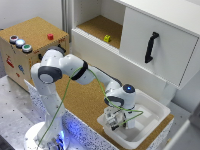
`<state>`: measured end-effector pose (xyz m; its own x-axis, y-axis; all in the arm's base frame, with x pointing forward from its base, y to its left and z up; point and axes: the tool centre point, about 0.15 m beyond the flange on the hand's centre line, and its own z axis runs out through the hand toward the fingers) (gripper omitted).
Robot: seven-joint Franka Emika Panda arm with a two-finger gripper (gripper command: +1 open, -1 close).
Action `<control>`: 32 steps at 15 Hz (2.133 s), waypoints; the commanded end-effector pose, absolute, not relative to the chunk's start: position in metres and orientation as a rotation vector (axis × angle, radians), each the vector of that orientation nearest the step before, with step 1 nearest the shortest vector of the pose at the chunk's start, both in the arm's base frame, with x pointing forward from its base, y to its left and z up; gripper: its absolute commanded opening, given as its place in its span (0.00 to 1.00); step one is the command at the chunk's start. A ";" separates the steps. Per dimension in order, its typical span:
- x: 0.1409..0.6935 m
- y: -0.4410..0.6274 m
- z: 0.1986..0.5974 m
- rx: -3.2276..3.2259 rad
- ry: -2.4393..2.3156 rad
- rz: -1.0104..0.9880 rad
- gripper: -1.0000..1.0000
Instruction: Put the purple block on the table
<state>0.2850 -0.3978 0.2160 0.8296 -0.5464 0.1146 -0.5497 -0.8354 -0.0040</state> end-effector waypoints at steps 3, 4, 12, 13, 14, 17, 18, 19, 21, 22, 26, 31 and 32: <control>0.308 -0.390 0.282 3.040 -0.747 0.454 0.00; 0.314 -0.384 0.299 3.037 -0.700 0.508 0.00; 0.384 -0.293 0.353 3.251 -0.012 0.560 0.00; 0.391 -0.278 0.349 3.258 0.087 0.511 0.00; 0.397 -0.265 0.342 3.258 0.160 0.458 0.00; 0.406 -0.235 0.319 3.276 0.329 0.320 0.00; 0.408 -0.228 0.310 3.283 0.366 0.280 0.00; 0.411 -0.223 0.303 3.282 0.400 0.249 0.00; 0.418 -0.211 0.290 3.268 0.479 0.204 0.00; 0.420 -0.207 0.286 3.256 0.513 0.188 0.00; 0.430 -0.188 0.264 3.251 0.560 0.203 0.00; 0.439 -0.154 0.239 3.232 0.561 0.163 0.00; 0.439 -0.147 0.232 3.235 0.546 0.156 0.00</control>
